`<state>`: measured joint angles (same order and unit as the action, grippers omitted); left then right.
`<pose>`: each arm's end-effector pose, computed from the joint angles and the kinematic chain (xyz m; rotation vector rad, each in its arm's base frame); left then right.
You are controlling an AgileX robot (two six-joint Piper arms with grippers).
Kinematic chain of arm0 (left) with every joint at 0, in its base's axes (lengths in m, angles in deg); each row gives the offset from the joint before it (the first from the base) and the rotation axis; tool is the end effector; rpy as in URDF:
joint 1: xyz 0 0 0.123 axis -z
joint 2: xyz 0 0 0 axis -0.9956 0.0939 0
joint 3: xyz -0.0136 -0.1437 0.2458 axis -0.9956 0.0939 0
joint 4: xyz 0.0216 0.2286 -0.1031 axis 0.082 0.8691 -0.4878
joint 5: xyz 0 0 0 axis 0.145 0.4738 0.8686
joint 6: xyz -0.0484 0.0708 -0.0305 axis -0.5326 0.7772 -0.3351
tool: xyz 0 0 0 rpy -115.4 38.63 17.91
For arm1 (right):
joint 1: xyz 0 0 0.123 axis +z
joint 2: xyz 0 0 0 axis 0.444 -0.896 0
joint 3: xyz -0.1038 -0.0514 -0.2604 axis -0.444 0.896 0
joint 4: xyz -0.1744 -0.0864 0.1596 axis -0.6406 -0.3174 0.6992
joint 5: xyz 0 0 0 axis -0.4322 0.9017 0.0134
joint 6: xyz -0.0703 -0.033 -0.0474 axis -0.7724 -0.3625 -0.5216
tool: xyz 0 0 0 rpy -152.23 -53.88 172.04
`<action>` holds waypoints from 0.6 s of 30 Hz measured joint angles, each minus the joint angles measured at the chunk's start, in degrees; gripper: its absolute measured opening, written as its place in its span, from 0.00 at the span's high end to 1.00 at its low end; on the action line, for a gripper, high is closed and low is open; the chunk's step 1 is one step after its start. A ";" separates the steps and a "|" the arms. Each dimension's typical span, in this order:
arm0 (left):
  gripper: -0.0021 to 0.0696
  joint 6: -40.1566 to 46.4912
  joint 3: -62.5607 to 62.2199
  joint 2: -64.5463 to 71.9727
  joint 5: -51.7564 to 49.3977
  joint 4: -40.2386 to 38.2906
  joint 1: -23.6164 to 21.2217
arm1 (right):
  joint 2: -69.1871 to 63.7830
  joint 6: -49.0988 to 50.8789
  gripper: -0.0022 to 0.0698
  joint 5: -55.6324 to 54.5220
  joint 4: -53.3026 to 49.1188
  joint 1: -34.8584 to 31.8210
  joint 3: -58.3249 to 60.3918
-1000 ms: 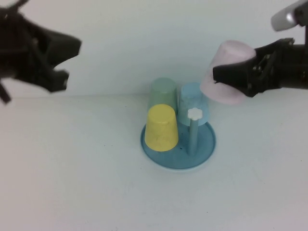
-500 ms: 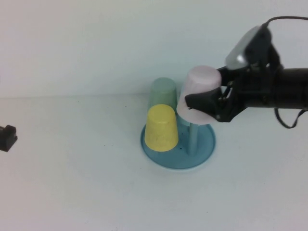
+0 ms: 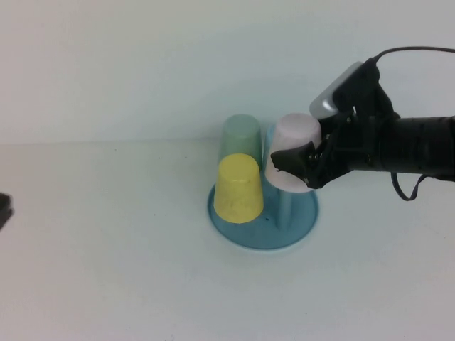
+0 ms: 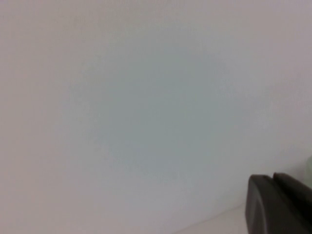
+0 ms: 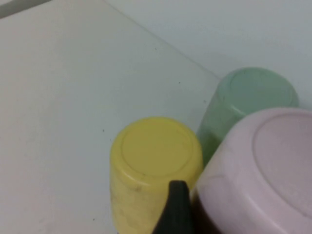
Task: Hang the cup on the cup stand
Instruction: Place the cup on the cup holder
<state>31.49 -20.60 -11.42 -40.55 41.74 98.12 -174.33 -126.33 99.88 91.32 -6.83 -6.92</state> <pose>0.1452 -0.0385 0.3704 0.3174 1.5316 -0.1095 0.3504 0.1638 0.2366 -0.8816 1.9128 0.4778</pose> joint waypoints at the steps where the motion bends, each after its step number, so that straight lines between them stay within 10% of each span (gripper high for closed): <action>1: 0.97 0.00 0.44 -0.79 0.00 -0.11 -1.07 | -0.43 -0.09 0.13 -0.11 0.28 0.00 0.00; 10: 0.97 0.00 7.32 -8.62 0.58 -12.77 -11.73 | -4.74 -1.01 0.15 -1.19 0.50 0.00 -0.26; 18: 0.97 0.00 16.84 -16.05 0.72 -15.85 -12.60 | -6.35 -3.73 0.12 -3.20 0.97 0.00 -0.39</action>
<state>31.49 -3.76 -27.47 -39.83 25.89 85.52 -180.68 -130.05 96.68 92.29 -6.83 -7.32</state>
